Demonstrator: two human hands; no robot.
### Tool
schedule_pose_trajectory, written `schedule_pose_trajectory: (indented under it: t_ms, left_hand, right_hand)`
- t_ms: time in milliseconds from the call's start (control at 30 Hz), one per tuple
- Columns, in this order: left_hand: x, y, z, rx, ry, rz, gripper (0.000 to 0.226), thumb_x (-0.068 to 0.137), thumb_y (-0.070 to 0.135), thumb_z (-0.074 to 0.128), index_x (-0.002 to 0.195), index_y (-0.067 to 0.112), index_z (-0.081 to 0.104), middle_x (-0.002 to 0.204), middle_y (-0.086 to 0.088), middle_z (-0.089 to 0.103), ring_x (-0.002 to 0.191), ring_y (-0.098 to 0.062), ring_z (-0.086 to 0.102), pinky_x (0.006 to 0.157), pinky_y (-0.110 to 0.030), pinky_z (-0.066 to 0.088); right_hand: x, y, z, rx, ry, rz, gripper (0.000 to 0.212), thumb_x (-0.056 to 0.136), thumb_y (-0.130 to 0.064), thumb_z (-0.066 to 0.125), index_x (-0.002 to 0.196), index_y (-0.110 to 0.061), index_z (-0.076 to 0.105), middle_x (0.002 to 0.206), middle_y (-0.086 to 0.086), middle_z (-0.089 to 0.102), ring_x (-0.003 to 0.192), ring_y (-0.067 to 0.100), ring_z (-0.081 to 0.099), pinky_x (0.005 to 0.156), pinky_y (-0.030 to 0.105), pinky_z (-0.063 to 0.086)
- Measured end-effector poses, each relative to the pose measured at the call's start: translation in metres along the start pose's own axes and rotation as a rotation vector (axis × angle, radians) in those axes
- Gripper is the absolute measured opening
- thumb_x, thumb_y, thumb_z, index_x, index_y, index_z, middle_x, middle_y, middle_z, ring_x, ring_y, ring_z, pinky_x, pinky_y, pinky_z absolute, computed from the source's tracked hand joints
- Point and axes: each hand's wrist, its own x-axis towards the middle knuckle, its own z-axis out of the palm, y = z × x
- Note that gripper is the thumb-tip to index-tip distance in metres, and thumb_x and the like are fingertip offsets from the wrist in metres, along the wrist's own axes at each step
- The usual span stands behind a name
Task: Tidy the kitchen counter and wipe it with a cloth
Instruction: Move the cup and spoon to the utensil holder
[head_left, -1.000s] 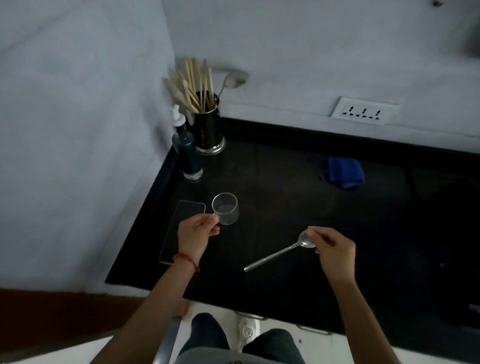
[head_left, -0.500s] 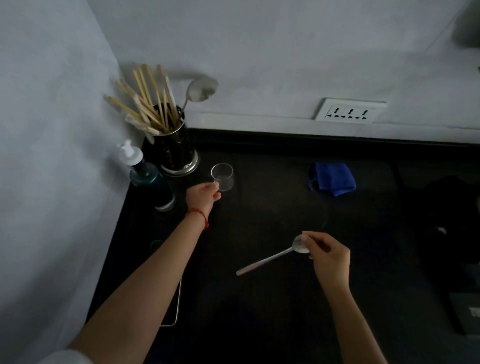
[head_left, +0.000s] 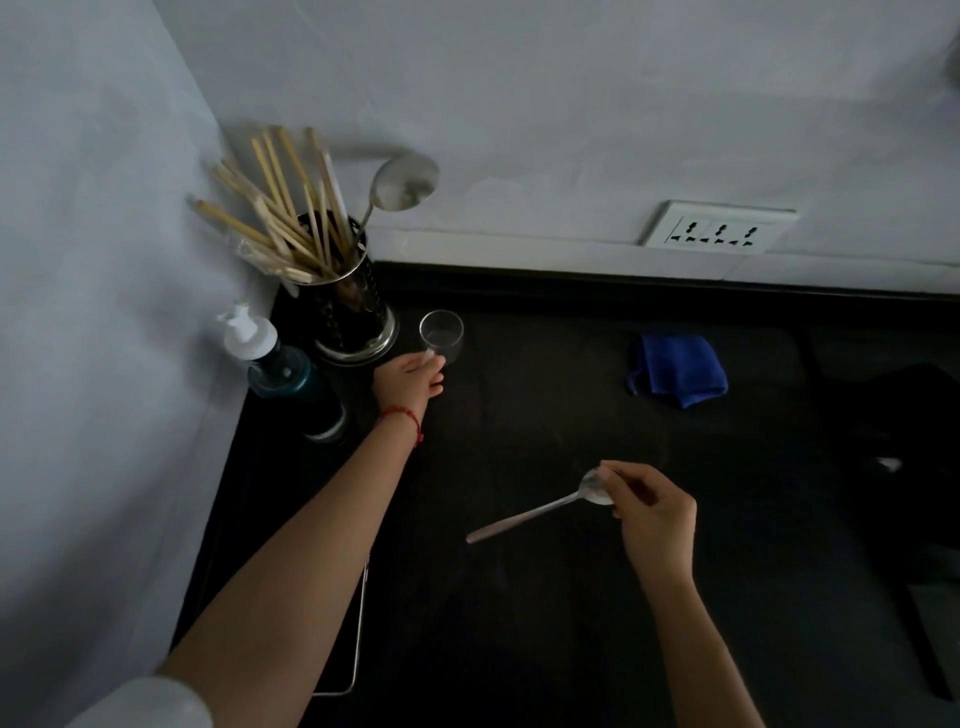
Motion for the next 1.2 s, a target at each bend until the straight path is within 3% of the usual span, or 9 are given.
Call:
schedule_pose_trajectory:
  t_ms: [300, 367, 500, 567, 667, 733, 867, 1033, 1200]
  left_hand:
    - [-0.001, 0.0, -0.008, -0.018, 0.009, 0.109, 0.019, 0.084, 0.006, 0.059, 0.102, 0.003, 0.06, 0.105, -0.02, 0.065, 0.073, -0.014, 0.062, 0.068, -0.024, 0.054]
    - [-0.007, 0.001, -0.011, 0.025, 0.024, 0.118, 0.022, 0.084, 0.007, 0.058, 0.106, 0.005, 0.06, 0.108, -0.017, 0.065, 0.08, -0.017, 0.063, 0.074, -0.029, 0.055]
    - [-0.032, -0.006, -0.023, 0.338, 0.061, 0.257, 0.027, 0.087, 0.012, 0.054, 0.113, 0.009, 0.058, 0.118, -0.009, 0.062, 0.107, -0.018, 0.058, 0.088, -0.026, 0.046]
    - [-0.042, -0.018, -0.033, 0.582, -0.006, 0.373, 0.032, 0.088, 0.017, 0.054, 0.119, 0.01, 0.054, 0.125, -0.009, 0.057, 0.117, -0.019, 0.053, 0.097, -0.029, 0.043]
    - [-0.049, -0.039, -0.049, 1.109, -0.158, 0.511, 0.049, 0.09, 0.03, 0.048, 0.135, 0.014, 0.036, 0.148, -0.006, 0.033, 0.139, -0.021, 0.026, 0.115, -0.041, 0.025]
    - [-0.051, -0.05, -0.057, 1.295, -0.224, 0.541, 0.057, 0.093, 0.037, 0.039, 0.142, 0.017, 0.02, 0.156, -0.004, 0.012, 0.144, -0.02, 0.007, 0.119, -0.042, 0.012]
    - [-0.051, -0.055, -0.062, 1.4, -0.262, 0.565, 0.061, 0.094, 0.043, 0.027, 0.144, 0.019, 0.003, 0.157, -0.001, -0.003, 0.144, -0.02, -0.004, 0.119, -0.043, 0.004]
    - [-0.05, -0.055, -0.06, 1.441, -0.266, 0.56, 0.061, 0.095, 0.043, 0.026, 0.144, 0.018, 0.001, 0.157, -0.003, -0.004, 0.144, -0.022, -0.004, 0.117, -0.044, 0.003]
    - [-0.05, -0.056, -0.061, 1.451, -0.266, 0.571, 0.061, 0.095, 0.042, 0.025, 0.144, 0.016, 0.0, 0.156, -0.004, -0.005, 0.144, -0.023, -0.004, 0.117, -0.044, 0.002]
  right_hand:
    - [0.015, -0.024, 0.018, -0.053, -0.035, -0.095, 0.016, 0.084, -0.013, 0.061, 0.095, -0.024, 0.064, 0.083, -0.015, 0.062, 0.079, 0.004, 0.061, 0.068, 0.015, 0.044]
    - [0.018, -0.029, 0.019, -0.067, -0.036, -0.117, 0.016, 0.084, -0.013, 0.061, 0.096, -0.023, 0.063, 0.083, -0.016, 0.061, 0.079, 0.003, 0.06, 0.068, 0.015, 0.044]
    - [0.03, -0.049, 0.021, -0.113, -0.024, -0.209, 0.017, 0.084, -0.014, 0.06, 0.099, -0.022, 0.063, 0.085, -0.018, 0.059, 0.081, -0.003, 0.058, 0.071, 0.014, 0.045]
    - [0.039, -0.067, 0.025, -0.097, -0.019, -0.229, 0.017, 0.084, -0.014, 0.061, 0.1, -0.018, 0.064, 0.082, -0.02, 0.057, 0.078, -0.004, 0.057, 0.067, 0.011, 0.043]
    - [0.054, -0.102, 0.035, -0.079, -0.029, -0.347, 0.017, 0.084, -0.013, 0.061, 0.1, -0.016, 0.066, 0.082, -0.019, 0.059, 0.075, -0.006, 0.056, 0.068, 0.0, 0.043]
    - [0.062, -0.127, 0.045, -0.06, -0.031, -0.442, 0.016, 0.083, -0.012, 0.063, 0.098, -0.015, 0.067, 0.084, -0.014, 0.062, 0.075, -0.008, 0.057, 0.071, -0.004, 0.041]
    - [0.074, -0.175, 0.07, 0.048, 0.017, -0.589, 0.01, 0.081, -0.009, 0.066, 0.088, -0.012, 0.071, 0.08, -0.008, 0.064, 0.067, -0.015, 0.056, 0.069, 0.002, 0.044]
    - [0.085, -0.232, 0.104, 0.178, 0.068, -0.723, 0.009, 0.08, -0.01, 0.064, 0.085, -0.007, 0.072, 0.079, -0.005, 0.065, 0.064, -0.013, 0.056, 0.064, 0.004, 0.043]
    - [0.092, -0.263, 0.135, 0.132, 0.104, -0.918, 0.01, 0.079, -0.009, 0.062, 0.08, -0.005, 0.071, 0.079, 0.006, 0.069, 0.066, 0.006, 0.059, 0.064, 0.012, 0.047]
